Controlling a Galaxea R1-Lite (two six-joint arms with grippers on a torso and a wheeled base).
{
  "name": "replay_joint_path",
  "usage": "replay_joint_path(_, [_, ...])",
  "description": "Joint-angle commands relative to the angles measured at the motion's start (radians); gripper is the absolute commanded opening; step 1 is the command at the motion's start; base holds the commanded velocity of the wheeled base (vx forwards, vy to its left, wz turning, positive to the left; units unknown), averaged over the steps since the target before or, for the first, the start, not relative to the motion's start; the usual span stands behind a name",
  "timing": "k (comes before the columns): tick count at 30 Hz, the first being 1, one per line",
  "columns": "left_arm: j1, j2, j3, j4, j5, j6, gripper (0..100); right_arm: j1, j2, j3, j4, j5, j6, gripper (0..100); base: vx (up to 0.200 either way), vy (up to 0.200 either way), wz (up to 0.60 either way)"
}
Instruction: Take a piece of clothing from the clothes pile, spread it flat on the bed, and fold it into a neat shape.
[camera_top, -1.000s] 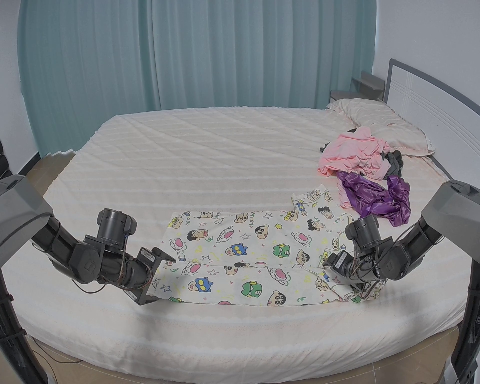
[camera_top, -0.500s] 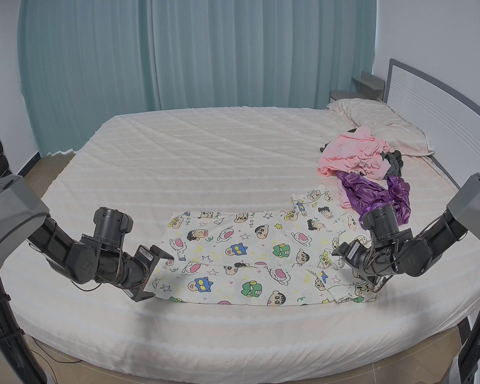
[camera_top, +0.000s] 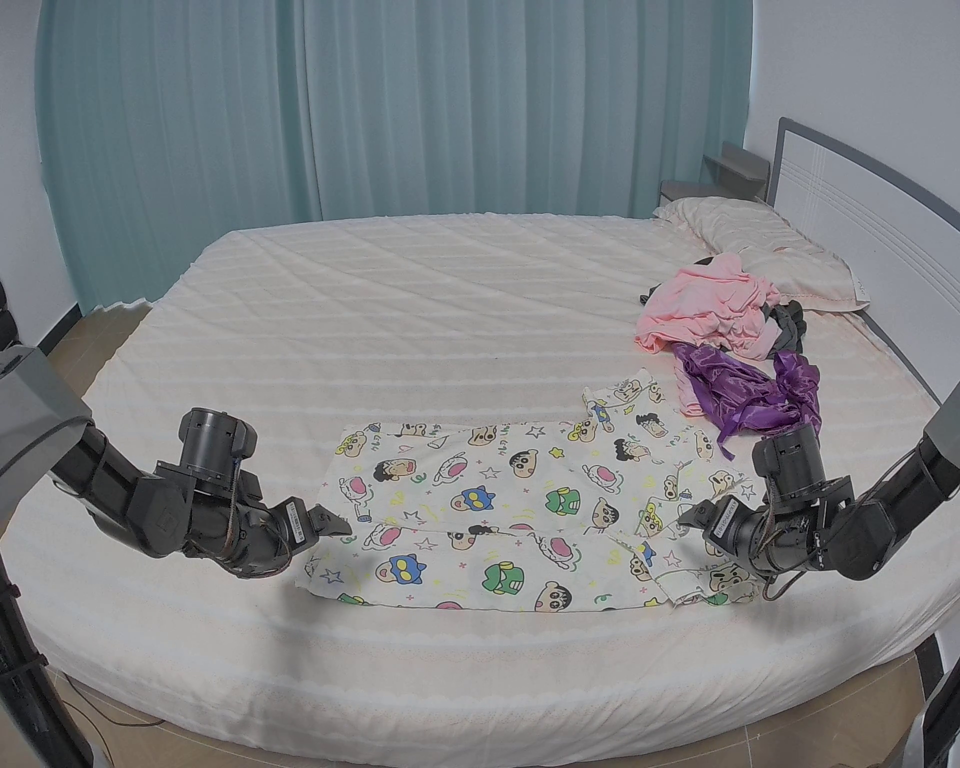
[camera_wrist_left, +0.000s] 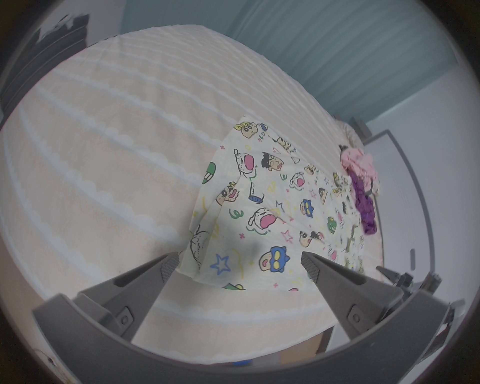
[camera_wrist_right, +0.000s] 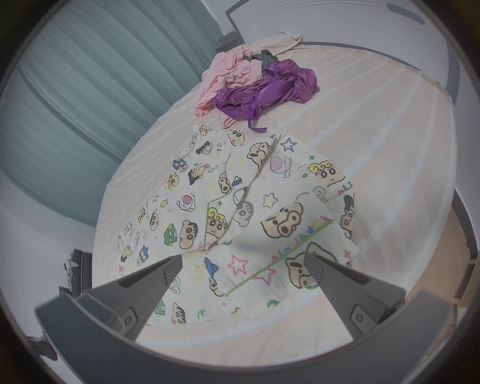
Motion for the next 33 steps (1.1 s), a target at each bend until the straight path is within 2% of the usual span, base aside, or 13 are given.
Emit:
replay_joint_path(1, [-0.004, 0.074, -0.026, 0.009, 0.0, 0.059, 100, 0.004, -0.014, 0.034, -0.014, -0.001, -0.018, 100, 0.0, 0.0, 0.0])
replay_joint_path(5, [-0.004, 0.103, -0.031, 0.002, -0.001, 0.085, 100, 0.018, -0.014, 0.034, -0.014, -0.001, -0.016, 100, 0.0, 0.0, 0.0])
replay_joint_path(17, [-0.004, 0.185, -0.074, 0.001, 0.006, 0.085, 100, 0.021, -0.009, 0.026, -0.014, -0.001, -0.019, 100, 0.0, 0.0, 0.0])
replay_joint_path(18, [-0.004, 0.189, -0.074, 0.001, 0.011, 0.086, 0, 0.021, -0.009, 0.028, -0.014, -0.001, -0.018, 100, 0.0, 0.0, 0.0])
replay_joint_path(22, [-0.002, 0.191, -0.066, 0.009, 0.049, 0.086, 0, 0.02, -0.008, 0.029, -0.014, -0.001, -0.018, 100, 0.0, 0.0, 0.0])
replay_joint_path(26, [0.005, 0.185, -0.026, 0.012, 0.124, 0.088, 0, 0.02, -0.002, 0.031, -0.014, 0.001, -0.021, 100, 0.0, 0.0, 0.0])
replay_joint_path(33, [-0.006, 0.122, 0.044, 0.012, 0.131, 0.088, 0, 0.02, 0.006, 0.031, -0.014, 0.001, -0.03, 100, 0.0, 0.0, 0.0])
